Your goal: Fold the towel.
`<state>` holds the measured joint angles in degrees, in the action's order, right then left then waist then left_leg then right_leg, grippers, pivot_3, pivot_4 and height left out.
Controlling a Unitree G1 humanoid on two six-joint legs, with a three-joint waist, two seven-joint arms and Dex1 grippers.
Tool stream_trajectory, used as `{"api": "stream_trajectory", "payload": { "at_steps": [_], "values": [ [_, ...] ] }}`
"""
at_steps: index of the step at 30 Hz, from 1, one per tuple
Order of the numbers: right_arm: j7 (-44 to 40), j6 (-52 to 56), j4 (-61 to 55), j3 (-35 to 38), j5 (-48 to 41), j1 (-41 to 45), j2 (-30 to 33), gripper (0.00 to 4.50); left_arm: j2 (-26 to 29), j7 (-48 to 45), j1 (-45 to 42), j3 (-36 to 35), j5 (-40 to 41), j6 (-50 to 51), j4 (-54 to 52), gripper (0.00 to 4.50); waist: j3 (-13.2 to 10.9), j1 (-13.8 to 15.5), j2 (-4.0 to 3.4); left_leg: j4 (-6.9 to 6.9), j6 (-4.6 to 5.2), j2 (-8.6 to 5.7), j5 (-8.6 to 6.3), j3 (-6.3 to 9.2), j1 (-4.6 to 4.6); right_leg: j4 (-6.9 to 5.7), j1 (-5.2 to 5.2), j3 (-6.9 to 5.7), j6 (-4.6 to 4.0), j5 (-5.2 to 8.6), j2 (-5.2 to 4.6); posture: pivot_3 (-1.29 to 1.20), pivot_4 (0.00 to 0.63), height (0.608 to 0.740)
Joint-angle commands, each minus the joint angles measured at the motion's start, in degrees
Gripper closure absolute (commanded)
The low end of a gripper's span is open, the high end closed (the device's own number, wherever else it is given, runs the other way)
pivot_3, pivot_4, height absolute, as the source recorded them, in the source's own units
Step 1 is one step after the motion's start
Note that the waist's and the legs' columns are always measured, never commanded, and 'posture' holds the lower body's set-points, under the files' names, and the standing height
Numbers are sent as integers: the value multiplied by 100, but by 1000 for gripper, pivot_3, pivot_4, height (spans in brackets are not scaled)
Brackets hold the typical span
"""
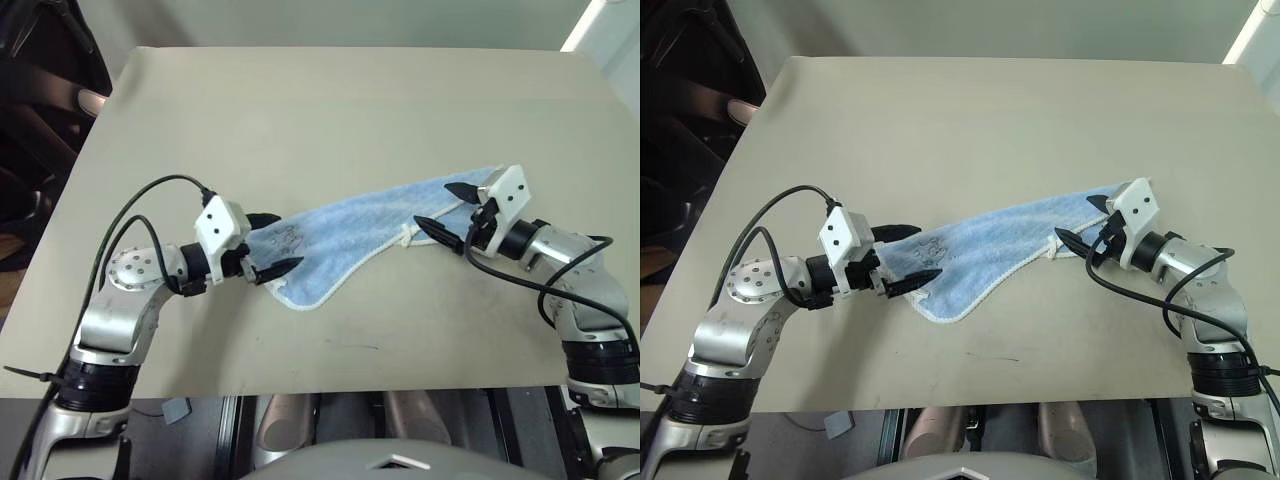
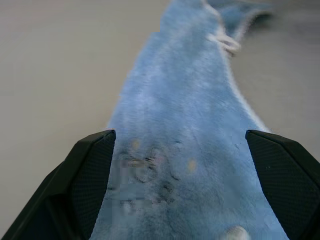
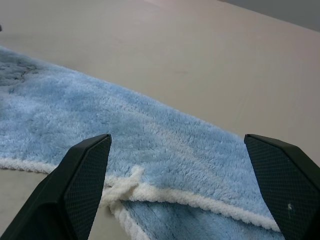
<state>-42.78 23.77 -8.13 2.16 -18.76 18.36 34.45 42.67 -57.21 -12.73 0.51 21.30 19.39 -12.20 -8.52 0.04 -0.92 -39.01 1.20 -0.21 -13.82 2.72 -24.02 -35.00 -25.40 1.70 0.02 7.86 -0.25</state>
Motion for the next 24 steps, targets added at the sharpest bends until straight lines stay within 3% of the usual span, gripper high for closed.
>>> {"api": "stream_trajectory", "payload": {
  "at_steps": [1, 11, 24],
  "values": [
    [-53, -93, -164, 92, 13, 3, 95, 0, 491, -1158, -144, 373, 2, -384, -71, 24, 0, -2, 0, 0, 0, 0, 0, 1, -1, 1, 0, 0, -1, -1, 0, 0, 150, 735],
    [24, 68, -552, 195, -70, -367, 163, 0, 931, -2788, -965, 1332, -693, -1522, 420, 24, 0, 4, 0, 0, 0, 0, -13, 5, -9, 1, -9, 0, -4, 5, -1, 0, 150, 735],
    [130, 292, -857, 299, -96, -570, 113, 0, 634, -2931, -1335, 2155, -1691, -2117, 985, 24, 0, -3, 0, -1, 5, 2, -27, 2, -12, 0, -14, -2, -3, 16, -2, 0, 150, 735]
  ]
}}
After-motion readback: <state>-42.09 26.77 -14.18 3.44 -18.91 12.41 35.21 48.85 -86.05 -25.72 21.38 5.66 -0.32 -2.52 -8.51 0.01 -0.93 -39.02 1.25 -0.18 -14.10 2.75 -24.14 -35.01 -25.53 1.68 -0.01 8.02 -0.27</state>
